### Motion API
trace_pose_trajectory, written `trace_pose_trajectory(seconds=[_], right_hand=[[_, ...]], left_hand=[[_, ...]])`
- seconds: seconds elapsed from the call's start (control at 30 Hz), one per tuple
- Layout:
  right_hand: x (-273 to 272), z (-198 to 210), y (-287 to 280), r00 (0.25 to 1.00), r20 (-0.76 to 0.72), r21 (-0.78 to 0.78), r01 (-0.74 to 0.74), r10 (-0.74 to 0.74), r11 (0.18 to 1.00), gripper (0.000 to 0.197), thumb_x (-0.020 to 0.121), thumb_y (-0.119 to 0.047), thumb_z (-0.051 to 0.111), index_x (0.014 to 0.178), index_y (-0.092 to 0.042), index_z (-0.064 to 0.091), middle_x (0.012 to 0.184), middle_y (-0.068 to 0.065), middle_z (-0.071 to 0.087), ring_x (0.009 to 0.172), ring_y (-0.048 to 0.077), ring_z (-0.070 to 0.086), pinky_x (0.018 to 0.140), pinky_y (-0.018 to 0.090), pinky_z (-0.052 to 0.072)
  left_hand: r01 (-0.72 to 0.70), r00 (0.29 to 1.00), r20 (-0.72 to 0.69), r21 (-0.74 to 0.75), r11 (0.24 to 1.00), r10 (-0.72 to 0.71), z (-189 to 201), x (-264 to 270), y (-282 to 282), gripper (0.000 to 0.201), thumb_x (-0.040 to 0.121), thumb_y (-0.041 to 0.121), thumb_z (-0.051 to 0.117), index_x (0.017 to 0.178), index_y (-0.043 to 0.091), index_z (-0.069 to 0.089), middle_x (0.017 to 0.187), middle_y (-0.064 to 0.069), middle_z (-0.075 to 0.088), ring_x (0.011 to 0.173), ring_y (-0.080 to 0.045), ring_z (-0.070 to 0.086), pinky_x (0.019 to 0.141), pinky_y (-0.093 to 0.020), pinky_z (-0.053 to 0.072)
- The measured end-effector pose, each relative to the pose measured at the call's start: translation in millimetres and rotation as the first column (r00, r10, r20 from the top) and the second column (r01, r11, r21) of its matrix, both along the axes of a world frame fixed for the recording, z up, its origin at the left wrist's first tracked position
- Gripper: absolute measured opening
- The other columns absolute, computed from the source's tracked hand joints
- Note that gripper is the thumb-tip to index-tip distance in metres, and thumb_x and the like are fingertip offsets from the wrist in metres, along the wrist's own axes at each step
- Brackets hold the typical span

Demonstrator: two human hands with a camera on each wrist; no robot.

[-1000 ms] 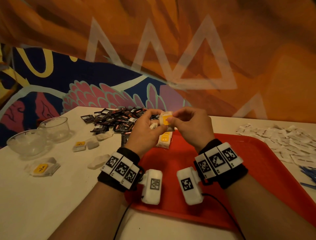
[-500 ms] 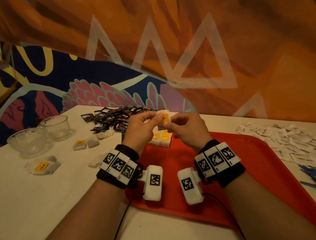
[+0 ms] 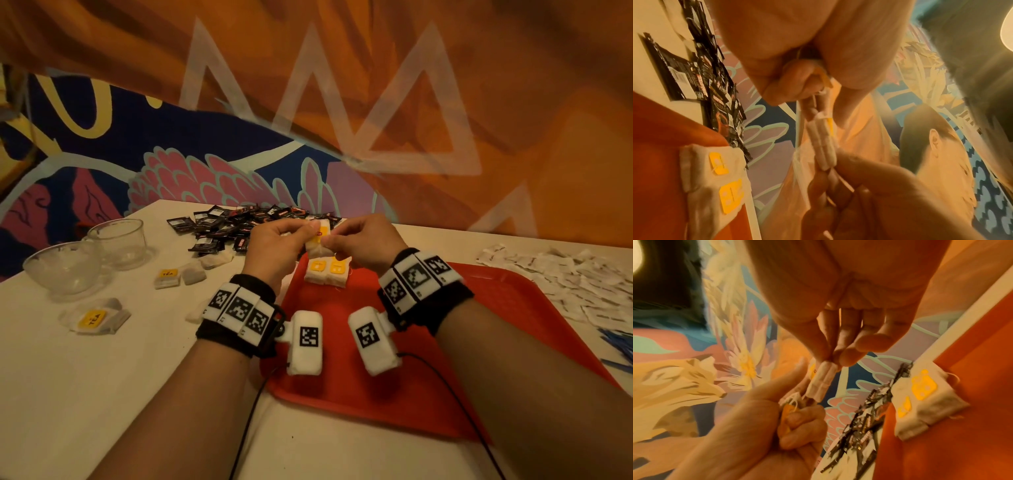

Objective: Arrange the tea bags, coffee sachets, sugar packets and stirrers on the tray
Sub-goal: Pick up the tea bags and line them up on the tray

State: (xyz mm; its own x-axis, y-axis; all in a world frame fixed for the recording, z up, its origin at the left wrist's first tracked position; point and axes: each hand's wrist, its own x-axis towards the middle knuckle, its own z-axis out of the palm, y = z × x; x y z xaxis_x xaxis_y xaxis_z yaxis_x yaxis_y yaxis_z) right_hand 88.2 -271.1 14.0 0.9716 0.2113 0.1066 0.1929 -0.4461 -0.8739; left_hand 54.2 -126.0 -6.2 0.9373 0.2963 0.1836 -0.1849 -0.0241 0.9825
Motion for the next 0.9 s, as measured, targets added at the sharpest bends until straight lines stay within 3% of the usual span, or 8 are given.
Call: trace_pose_trajectory(seconds=[0.1,0.17,0.23,0.33,0.53,0.67,0.83,0.9], right_hand=[[10.5,-10.5,9.4,0.989,-0.137,-0.084,0.038,-0.049,0.996,0.008,0.083,-0.024,0.077,0.078,-0.017,0.075,0.082,0.006,0.074,0.08,0.017,0.069,0.067,0.03,0.055],[18.1,-20.6,16.7,0.975,-0.184,-0.187,0.087,-0.122,0.979,0.019,0.077,-0.027,0.081,0.088,-0.012,0.076,0.088,0.008,0.074,0.086,0.019,0.069,0.077,0.032,0.057],[22.9,-27.7,23.4,0.966,-0.173,-0.328,0.126,-0.191,0.936,0.031,0.074,-0.034,0.082,0.092,-0.011,0.073,0.089,0.006,0.071,0.086,0.02,0.066,0.071,0.03,0.056],[25.5,-32.9,30.8,0.96,-0.134,-0.456,0.159,-0.245,0.876,0.029,0.076,-0.036,0.079,0.082,-0.012,0.064,0.078,0.002,0.063,0.069,0.016,0.057,0.052,0.025,0.041],[29.4,-38.7,39.2,0.966,-0.09,-0.518,0.161,-0.241,0.84,0.014,0.084,-0.029,0.07,0.081,-0.017,0.065,0.088,0.004,0.071,0.078,0.019,0.068,0.07,0.031,0.056],[28.5,-39.4,39.2,0.961,-0.068,-0.55,0.189,-0.269,0.813,0.026,0.081,-0.03,0.074,0.093,-0.011,0.06,0.093,0.006,0.064,0.068,0.017,0.056,0.05,0.026,0.04],[22.4,-39.8,39.3,0.976,-0.012,-0.624,0.163,-0.219,0.764,0.03,0.091,-0.028,0.068,0.11,-0.006,0.06,0.12,0.011,0.061,0.108,0.027,0.06,0.079,0.029,0.049],[22.2,-40.6,37.1,0.979,-0.033,-0.584,0.143,-0.2,0.799,0.042,0.087,-0.026,0.072,0.12,-0.004,0.059,0.129,0.014,0.057,0.118,0.031,0.056,0.09,0.034,0.047]], left_hand=[[-0.125,0.988,-0.092,-0.03,0.992,0.121,-3.4,5.0,12.9,0.006,0.092,0.031,0.071,0.09,0.026,0.072,0.098,0.001,0.071,0.059,-0.007,0.049,0.05,-0.024,0.036],[-0.154,0.981,-0.134,-0.116,0.981,0.138,-5.1,8.8,20.9,0.004,0.093,0.028,0.069,0.092,0.024,0.071,0.098,0.0,0.068,0.056,-0.01,0.041,0.048,-0.024,0.031],[-0.157,0.978,-0.163,-0.163,0.974,0.13,-6.9,11.6,25.2,0.005,0.094,0.024,0.068,0.097,0.02,0.07,0.094,-0.001,0.066,0.049,-0.009,0.036,0.042,-0.021,0.029],[-0.148,0.978,-0.175,-0.19,0.97,0.115,-9.1,13.7,26.4,0.004,0.094,0.021,0.068,0.097,0.018,0.068,0.091,0.0,0.065,0.047,-0.008,0.034,0.037,-0.019,0.027],[-0.149,0.974,-0.198,-0.191,0.97,0.111,-9.5,14.3,28.3,0.007,0.093,0.021,0.068,0.1,0.018,0.069,0.082,0.003,0.061,0.05,-0.009,0.036,0.04,-0.021,0.029],[-0.149,0.973,-0.207,-0.208,0.967,0.106,-9.0,13.8,27.2,0.002,0.094,0.02,0.068,0.095,0.019,0.069,0.08,0.004,0.059,0.051,-0.009,0.035,0.042,-0.021,0.028],[-0.143,0.973,-0.211,-0.213,0.966,0.098,-10.7,14.0,26.8,0.002,0.094,0.019,0.068,0.093,0.018,0.069,0.081,0.002,0.061,0.048,-0.008,0.032,0.039,-0.02,0.027],[-0.144,0.973,-0.21,-0.213,0.967,0.098,-11.9,14.1,26.2,0.003,0.093,0.019,0.068,0.095,0.018,0.069,0.086,0.0,0.064,0.047,-0.007,0.031,0.038,-0.019,0.027]])
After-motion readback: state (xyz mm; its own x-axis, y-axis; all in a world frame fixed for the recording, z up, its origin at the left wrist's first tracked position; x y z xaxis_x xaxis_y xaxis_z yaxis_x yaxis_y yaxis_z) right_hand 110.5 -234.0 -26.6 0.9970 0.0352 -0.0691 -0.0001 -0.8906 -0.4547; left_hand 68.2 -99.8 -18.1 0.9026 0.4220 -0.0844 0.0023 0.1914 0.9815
